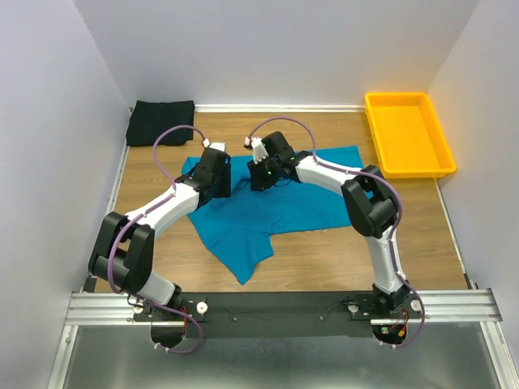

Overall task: Fold and stack the t-shirts
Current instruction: Fold the tshirt

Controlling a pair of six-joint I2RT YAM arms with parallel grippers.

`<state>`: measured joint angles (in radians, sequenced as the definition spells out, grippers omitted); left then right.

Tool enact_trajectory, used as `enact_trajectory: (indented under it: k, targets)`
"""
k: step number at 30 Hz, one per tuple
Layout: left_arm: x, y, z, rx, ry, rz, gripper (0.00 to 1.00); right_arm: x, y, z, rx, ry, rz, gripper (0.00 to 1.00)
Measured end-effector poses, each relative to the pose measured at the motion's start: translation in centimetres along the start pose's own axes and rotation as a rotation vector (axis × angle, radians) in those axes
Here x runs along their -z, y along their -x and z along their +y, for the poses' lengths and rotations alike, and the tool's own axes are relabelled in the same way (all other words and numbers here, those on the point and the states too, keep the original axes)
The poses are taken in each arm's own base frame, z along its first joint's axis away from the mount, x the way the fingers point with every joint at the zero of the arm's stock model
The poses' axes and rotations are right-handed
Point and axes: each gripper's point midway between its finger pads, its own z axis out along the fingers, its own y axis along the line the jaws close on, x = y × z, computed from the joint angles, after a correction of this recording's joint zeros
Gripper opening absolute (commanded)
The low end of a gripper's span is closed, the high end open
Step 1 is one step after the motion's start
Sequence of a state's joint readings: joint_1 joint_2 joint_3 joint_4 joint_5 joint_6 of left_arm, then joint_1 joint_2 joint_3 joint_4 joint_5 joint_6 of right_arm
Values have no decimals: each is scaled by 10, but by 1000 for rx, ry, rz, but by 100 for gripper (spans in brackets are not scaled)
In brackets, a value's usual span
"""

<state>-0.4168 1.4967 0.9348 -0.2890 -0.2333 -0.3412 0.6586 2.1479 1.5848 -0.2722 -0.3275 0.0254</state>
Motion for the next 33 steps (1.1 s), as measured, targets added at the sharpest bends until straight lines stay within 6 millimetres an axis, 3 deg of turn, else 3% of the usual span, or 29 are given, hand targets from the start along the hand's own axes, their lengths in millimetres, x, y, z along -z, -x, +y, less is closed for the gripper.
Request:
enact_trajectory:
  k: [4, 13, 33]
  targets:
    - [-5, -4, -6, -23, -1, 6, 64, -15, -2, 8, 9, 32, 12, 32]
    - [-25, -26, -3, -34, 50, 72, 63, -24, 7, 17, 19, 83, -7, 36]
    - [-27, -11, 16, 34, 123, 36, 63, -49, 27, 14, 39, 91, -51, 42]
